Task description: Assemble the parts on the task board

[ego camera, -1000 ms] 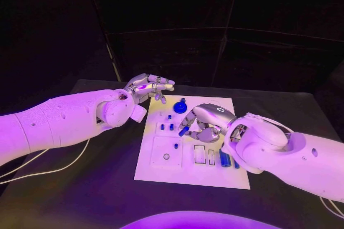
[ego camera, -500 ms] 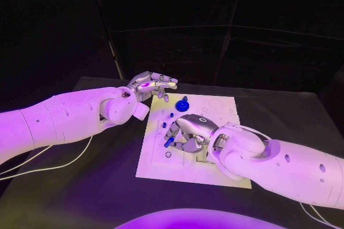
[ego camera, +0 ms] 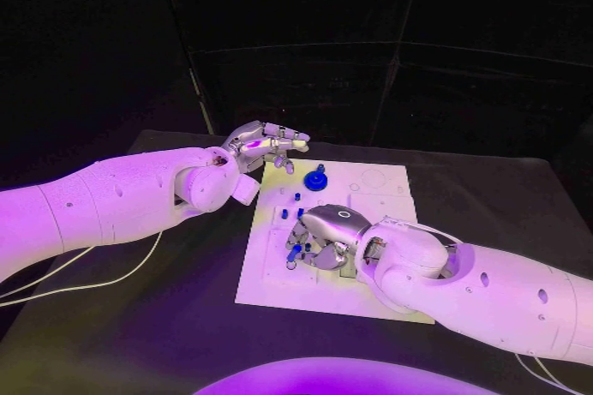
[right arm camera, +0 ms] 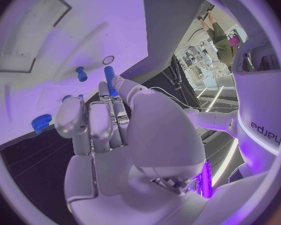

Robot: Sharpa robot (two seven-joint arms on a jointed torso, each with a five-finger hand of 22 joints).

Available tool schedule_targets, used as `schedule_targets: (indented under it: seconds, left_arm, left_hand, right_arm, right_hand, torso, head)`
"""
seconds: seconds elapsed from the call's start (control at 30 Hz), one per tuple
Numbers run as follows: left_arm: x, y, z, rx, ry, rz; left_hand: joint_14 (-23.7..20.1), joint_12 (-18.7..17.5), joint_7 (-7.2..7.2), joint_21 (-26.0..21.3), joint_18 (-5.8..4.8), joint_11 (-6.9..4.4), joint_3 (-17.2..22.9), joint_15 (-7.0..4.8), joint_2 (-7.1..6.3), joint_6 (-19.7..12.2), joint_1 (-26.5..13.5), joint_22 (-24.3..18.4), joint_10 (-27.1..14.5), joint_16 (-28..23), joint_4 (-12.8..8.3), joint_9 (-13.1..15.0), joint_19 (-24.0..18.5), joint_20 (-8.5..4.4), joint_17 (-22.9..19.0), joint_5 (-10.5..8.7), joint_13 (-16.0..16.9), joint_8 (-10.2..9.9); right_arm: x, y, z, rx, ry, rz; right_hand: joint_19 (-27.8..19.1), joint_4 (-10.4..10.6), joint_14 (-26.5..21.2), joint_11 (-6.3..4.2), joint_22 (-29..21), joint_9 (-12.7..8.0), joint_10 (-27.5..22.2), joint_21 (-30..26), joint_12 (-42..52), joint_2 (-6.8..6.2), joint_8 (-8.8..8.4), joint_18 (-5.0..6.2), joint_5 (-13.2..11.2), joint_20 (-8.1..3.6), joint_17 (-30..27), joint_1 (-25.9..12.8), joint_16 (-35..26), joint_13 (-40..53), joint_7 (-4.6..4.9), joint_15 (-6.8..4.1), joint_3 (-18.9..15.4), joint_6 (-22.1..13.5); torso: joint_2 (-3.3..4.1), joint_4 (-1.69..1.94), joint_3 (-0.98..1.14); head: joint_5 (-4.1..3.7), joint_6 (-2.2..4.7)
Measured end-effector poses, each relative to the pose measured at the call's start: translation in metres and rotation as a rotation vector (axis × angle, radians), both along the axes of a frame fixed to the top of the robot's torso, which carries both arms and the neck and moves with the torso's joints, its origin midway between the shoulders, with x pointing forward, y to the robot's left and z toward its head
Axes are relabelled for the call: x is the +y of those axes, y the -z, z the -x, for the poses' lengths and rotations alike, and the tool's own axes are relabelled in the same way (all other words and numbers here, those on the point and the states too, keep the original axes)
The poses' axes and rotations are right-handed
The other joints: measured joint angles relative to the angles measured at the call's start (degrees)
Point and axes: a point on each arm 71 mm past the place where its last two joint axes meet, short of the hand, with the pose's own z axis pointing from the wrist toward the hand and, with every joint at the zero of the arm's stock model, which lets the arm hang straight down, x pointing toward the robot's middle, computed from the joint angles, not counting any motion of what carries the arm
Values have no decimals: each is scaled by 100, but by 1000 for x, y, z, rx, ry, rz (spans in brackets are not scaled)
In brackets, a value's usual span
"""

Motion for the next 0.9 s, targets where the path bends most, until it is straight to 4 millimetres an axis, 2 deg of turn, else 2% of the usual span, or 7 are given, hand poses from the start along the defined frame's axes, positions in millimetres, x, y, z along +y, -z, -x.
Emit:
schedule_targets:
  seconds: [0.3,0.9]
  left_arm:
    - [-1,0,0,0,2,1]
    - [-1,0,0,1,4,1]
  left_hand:
    - [0,0,0,0,0,0,0,0,0,0,0,0,0,0,0,0,0,0,-5,0,0,0]
    - [0,0,0,0,0,-21,0,0,0,0,0,-6,-21,0,0,0,0,0,-17,0,0,0]
  right_arm:
    - [2,6,3,2,-18,36]
    - [7,11,3,-17,-21,65]
  right_hand:
    - [0,0,0,-50,0,-3,50,0,-26,3,-2,0,-3,0,0,-33,0,4,0,0,-1,-1]
    - [0,1,0,-71,-7,-2,72,0,-26,1,-20,0,-3,0,-4,-45,0,2,-5,0,-3,-6]
  torso:
    - [0,0,0]
    - [1,0,0]
  head:
    - [7,-3]
    - [21,-20]
